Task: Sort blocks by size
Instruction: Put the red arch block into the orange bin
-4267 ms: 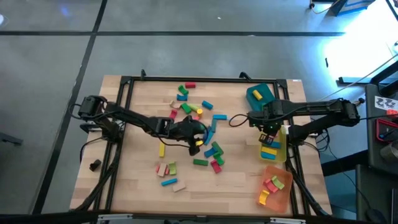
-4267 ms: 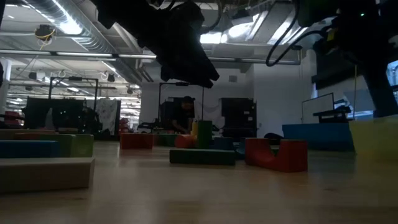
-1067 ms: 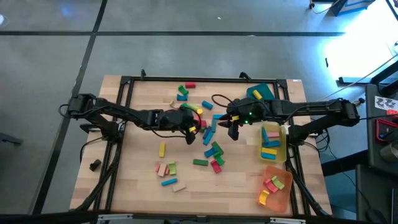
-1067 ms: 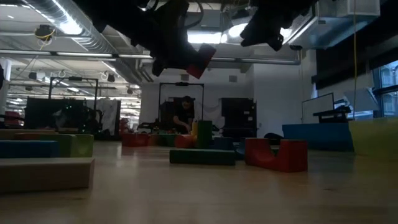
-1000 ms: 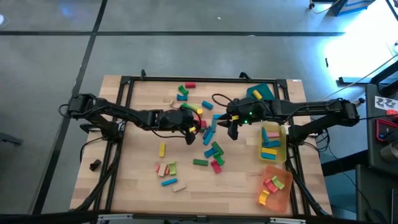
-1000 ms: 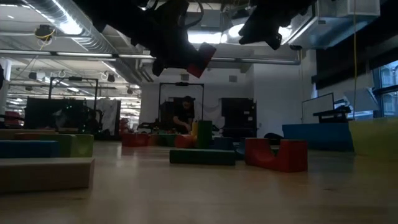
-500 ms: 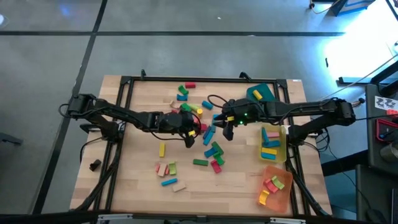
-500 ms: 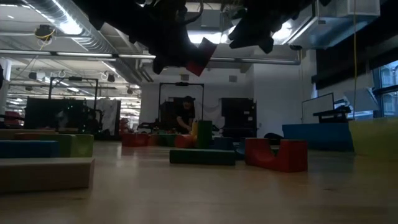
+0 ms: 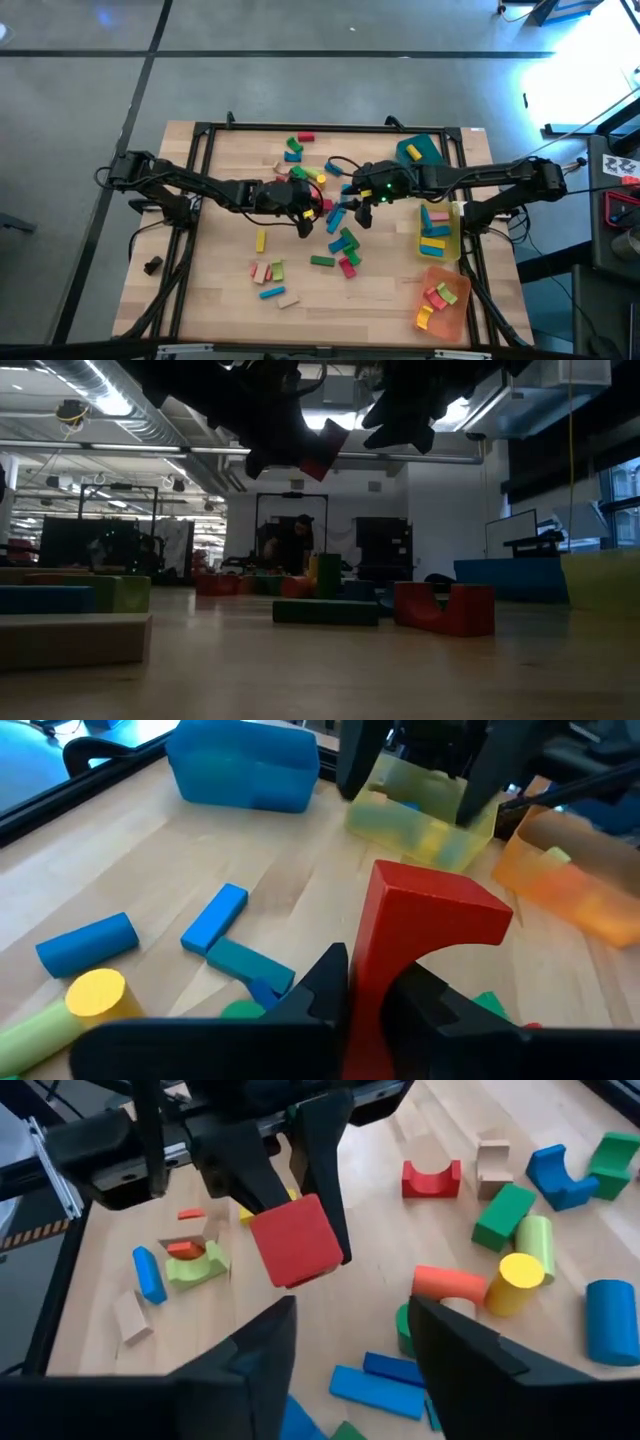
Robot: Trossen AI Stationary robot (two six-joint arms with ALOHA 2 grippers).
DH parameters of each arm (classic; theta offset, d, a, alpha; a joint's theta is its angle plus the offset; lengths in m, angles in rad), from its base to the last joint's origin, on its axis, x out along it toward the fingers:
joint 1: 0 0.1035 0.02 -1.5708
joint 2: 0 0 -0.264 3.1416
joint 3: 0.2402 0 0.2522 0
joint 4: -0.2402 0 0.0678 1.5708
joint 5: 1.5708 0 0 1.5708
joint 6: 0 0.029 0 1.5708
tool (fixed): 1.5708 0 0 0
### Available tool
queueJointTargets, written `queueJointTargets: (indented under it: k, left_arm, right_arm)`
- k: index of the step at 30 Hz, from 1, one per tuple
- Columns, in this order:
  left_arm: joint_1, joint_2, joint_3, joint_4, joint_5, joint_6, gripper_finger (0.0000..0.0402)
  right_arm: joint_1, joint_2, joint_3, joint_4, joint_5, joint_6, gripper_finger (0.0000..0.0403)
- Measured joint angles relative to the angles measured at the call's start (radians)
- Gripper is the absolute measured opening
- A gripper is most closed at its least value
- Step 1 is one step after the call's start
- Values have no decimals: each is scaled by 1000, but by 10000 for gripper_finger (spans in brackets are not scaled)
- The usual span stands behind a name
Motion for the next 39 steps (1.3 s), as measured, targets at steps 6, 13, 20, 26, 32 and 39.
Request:
queueJointTargets:
  k: [6,13,20,26,32,39]
  left_arm:
    - [0,0,0,14,0,-7,30]
    - [0,0,0,12,0,-12,30]
    - [0,0,0,20,0,-14,34]
    - [-11,0,0,71,0,-16,29]
    - [-12,0,0,116,0,-7,35]
    - [-12,7,0,170,0,8,30]
  right_arm:
    - [0,11,0,23,-45,-161,225]
    - [1,11,0,23,-139,-405,228]
    - [1,11,0,42,-120,-496,228]
    - [1,11,1,94,-120,-495,228]
    - [1,11,1,106,-122,-495,228]
    - [1,11,1,178,-123,-495,228]
